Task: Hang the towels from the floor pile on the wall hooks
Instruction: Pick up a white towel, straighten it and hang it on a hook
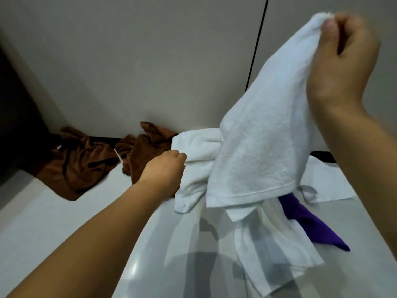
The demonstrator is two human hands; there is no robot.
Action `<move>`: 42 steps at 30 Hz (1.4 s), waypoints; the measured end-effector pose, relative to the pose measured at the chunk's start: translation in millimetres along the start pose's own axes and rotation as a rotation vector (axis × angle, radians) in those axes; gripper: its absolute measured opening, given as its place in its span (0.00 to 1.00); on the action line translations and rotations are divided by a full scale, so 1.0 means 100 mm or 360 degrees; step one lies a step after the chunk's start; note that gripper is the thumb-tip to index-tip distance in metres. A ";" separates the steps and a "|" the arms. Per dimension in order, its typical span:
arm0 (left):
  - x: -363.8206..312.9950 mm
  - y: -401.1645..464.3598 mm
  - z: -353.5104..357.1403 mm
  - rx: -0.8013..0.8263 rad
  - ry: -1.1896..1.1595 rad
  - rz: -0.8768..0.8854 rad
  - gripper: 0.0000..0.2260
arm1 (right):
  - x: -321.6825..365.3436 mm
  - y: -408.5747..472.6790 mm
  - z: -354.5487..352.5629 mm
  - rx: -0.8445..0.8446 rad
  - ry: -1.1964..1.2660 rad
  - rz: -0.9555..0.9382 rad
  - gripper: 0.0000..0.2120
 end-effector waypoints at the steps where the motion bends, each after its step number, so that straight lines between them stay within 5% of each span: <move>1: 0.01 -0.01 -0.01 0.0014 -0.0020 -0.0010 0.14 | 0.04 0.01 -0.02 -0.0003 0.0027 -0.0002 0.07; 12: 0.11 -0.02 0.06 0.0119 -0.0502 -0.0199 0.15 | 0.06 -0.32 0.22 0.0452 0.0206 0.0113 0.06; 19: 0.21 -0.09 0.21 0.0332 -0.2335 -0.0913 0.09 | -0.12 -0.49 0.34 0.0529 0.0199 0.0197 0.06; 23: 0.08 -0.15 0.28 0.0614 -0.2950 -0.1045 0.10 | -0.21 -0.65 0.46 0.0631 0.0179 0.0231 0.06; 29: 0.07 -0.13 0.22 0.0571 -0.3024 -0.1135 0.13 | -0.42 -0.93 0.60 0.0831 0.0010 0.0291 0.07; 35: -0.02 0.00 -0.03 0.0360 -0.3325 -0.1037 0.05 | -0.69 -1.51 0.77 0.1369 -0.0237 0.0419 0.07; 39: -0.07 0.02 -0.09 0.0175 -0.3263 -0.1067 0.03 | -0.48 -1.56 0.80 0.1337 -0.0049 0.0510 0.02; 42: -0.10 0.01 -0.09 0.0107 -0.3108 -0.1030 0.03 | -0.32 -1.73 0.91 0.1487 0.0123 0.0685 0.15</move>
Point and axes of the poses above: each hand's wrist, its own y-axis towards the middle knuckle, its own z-axis out of the palm, x = y × z, the point moved 9 cm from there along y, towards the middle knuckle, and after that the axes turned 5 degrees about -z, right-handed, at the moved point
